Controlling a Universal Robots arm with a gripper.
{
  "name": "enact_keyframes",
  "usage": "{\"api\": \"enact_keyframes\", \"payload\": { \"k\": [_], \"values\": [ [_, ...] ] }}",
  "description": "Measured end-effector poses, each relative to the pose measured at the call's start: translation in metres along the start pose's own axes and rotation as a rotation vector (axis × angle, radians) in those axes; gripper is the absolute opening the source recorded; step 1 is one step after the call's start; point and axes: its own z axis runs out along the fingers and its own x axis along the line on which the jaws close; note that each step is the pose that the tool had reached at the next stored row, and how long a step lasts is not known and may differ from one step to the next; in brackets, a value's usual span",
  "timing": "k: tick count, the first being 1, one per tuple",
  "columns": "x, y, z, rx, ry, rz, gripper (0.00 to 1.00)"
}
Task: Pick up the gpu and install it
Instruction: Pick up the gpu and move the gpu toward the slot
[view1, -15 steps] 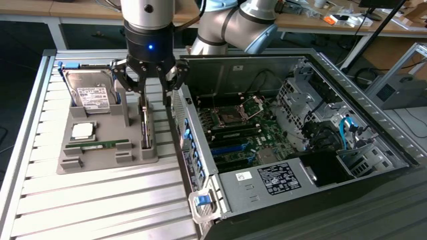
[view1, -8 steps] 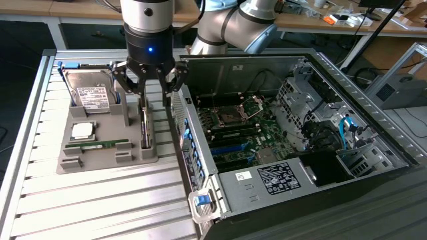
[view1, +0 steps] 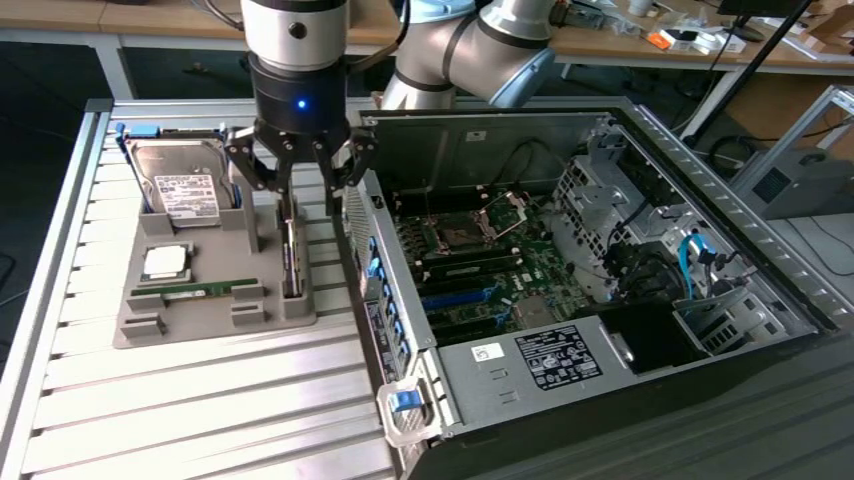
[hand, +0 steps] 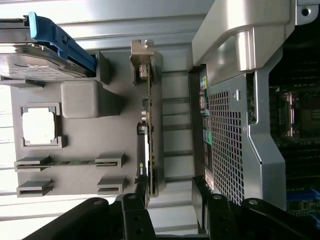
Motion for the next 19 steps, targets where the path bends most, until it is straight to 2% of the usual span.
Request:
{"api": "enact_keyframes", "payload": {
  "k": [19],
  "values": [
    [0.002,0.0003,0.0132,0.0003,0.0001,0.0,0.48]
  ]
}}
